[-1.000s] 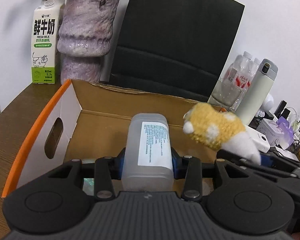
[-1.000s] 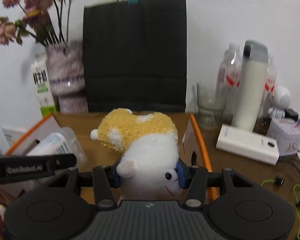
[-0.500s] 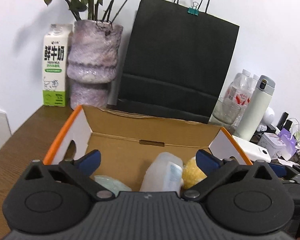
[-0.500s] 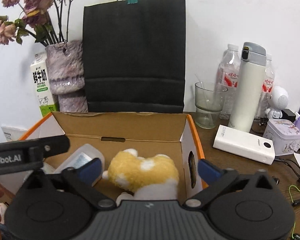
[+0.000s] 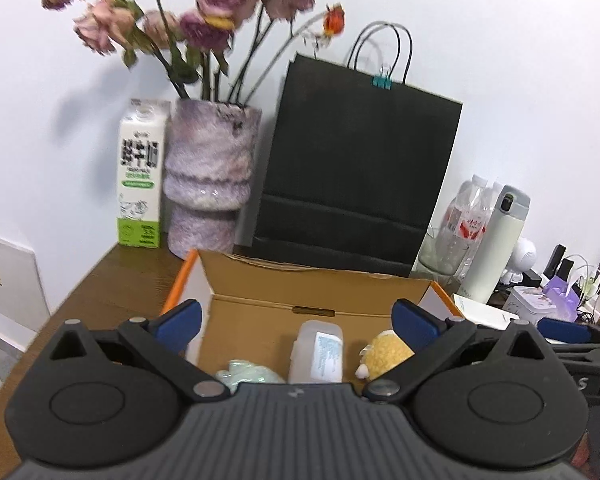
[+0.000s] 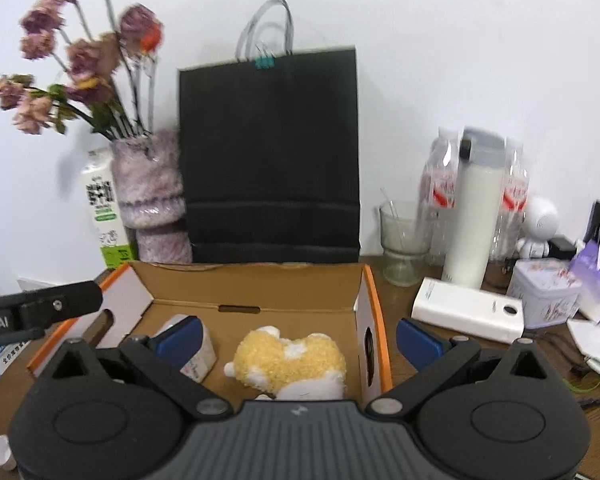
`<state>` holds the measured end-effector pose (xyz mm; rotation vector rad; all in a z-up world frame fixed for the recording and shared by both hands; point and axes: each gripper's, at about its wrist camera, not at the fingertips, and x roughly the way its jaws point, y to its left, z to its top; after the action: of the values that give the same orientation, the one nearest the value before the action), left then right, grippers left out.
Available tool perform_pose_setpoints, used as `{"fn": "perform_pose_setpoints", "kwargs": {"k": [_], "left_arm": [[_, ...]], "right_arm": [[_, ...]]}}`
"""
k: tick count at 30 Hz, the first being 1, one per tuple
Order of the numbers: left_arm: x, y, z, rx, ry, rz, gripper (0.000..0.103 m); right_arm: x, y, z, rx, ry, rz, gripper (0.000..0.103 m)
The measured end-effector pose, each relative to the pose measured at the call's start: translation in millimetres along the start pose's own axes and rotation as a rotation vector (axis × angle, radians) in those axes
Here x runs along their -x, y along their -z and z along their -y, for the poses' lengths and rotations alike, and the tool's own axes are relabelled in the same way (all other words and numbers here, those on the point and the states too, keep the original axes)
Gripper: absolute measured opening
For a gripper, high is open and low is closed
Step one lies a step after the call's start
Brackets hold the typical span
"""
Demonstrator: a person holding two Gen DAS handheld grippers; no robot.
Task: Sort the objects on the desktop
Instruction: 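Move the left gripper back to the red rose and grasp its head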
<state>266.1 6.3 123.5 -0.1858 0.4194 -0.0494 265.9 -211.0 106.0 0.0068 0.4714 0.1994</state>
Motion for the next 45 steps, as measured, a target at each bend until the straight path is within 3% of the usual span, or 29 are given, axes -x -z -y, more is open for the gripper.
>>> {"fn": "perform_pose_setpoints", "kwargs": {"k": [5, 15, 21, 25, 31, 39, 42, 43, 45], "left_arm": [[33, 13, -17, -0.029, -0.009, -0.032, 0.103], [88, 52, -69, -0.084, -0.152, -0.079, 0.103], [112, 73, -97, -0.035, -0.198, -0.115, 0.103], [123, 93, -97, -0.009, -0.156, -0.155, 0.103], [135, 120, -66, -0.031, -0.033, -0.190, 0.103], [140, 147, -21, -0.113, 0.101, -0.255, 0.103], [133, 160, -4, -0.144, 0.107, -0.273, 0.103], [131, 163, -1, -0.160, 0.101, -0.278, 0.101], [127, 167, 5, -0.184, 0.091, -0.277, 0.080]], "right_arm": [[30, 11, 3, 0.019, -0.022, 0.004, 0.103], [52, 72, 26, 0.034, -0.001, -0.168, 0.103], [69, 99, 37, -0.026, -0.010, -0.207, 0.103], [79, 113, 37, -0.041, -0.010, -0.224, 0.103], [101, 126, 34, -0.064, -0.007, -0.214, 0.103], [125, 148, 25, -0.037, -0.014, -0.234, 0.103], [130, 155, 23, -0.031, -0.015, -0.238, 0.103], [132, 157, 23, -0.027, -0.016, -0.236, 0.103], [135, 159, 22, -0.018, -0.013, -0.230, 0.103]]}}
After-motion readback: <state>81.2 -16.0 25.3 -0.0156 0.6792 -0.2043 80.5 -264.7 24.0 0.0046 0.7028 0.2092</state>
